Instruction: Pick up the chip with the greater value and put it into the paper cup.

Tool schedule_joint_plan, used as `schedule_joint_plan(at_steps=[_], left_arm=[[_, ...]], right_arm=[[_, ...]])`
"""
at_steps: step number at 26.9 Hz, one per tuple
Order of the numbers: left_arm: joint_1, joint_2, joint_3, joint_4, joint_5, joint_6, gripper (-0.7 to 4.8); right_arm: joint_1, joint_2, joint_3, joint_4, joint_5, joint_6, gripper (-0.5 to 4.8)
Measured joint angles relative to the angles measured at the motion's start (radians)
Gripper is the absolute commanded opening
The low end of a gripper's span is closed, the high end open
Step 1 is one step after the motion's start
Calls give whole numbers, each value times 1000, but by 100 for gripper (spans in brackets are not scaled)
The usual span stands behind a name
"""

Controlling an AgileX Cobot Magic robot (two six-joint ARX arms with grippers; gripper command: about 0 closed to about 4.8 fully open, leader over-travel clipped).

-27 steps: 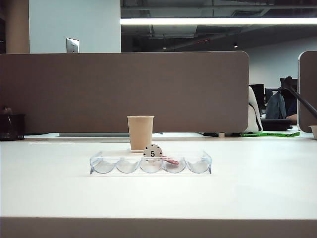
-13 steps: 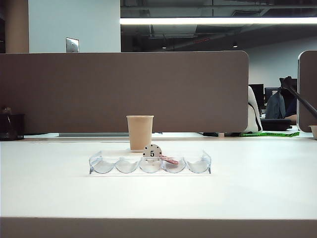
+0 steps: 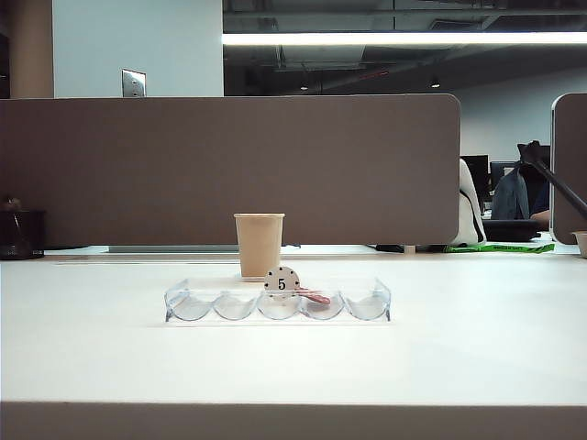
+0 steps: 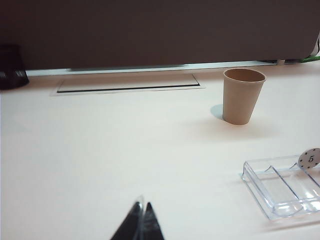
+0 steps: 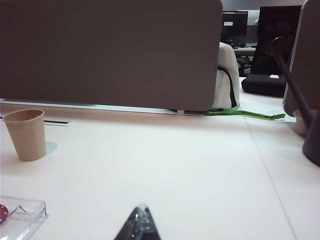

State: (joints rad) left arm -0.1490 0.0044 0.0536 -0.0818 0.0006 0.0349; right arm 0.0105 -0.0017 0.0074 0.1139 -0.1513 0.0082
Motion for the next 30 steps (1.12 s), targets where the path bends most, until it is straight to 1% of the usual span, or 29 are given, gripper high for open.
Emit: schedule_joint_plan(at_steps=[2,4,5,8,15,19,21,24,26,27,30], left_arm=[[0,0,-8,0,0,-17,-6],[0,0,-27,29,0,-27,-6],[0,0,-43,52,-1,-29,-6],[0,2,-50,63,-2,-25,-6],[1,0,-49,79,-6,50,-6],[4,0,-49,79,-25,65,-6],[24,0,-49,79,-31,69,-6],[84,0,-49,79,-37,65,-6],[119,0,-49,79,-2,58,-6],[127,0,-49,79,14,51,-6],[129,0,-49,79,19,32,-6]], right_arm=[[0,0,0,-7,0,-7,-5],[0,0,0,-24,0,-10,-5],[0,0,0,-28,0,-10,-5],[0,0,0,-29,0,-11,-5],[0,0,0,-29,0,-15,-5],[0,0,0,-29,-2,-34,-5],[0,0,0,-29,-3,-37,-5],[0,0,0,-29,-3,-40,-5],[0,0,0,-29,-3,-40,-5],[0,0,0,-29,-3,-40,-5],[0,0,0,-29,-3,-40,-5]])
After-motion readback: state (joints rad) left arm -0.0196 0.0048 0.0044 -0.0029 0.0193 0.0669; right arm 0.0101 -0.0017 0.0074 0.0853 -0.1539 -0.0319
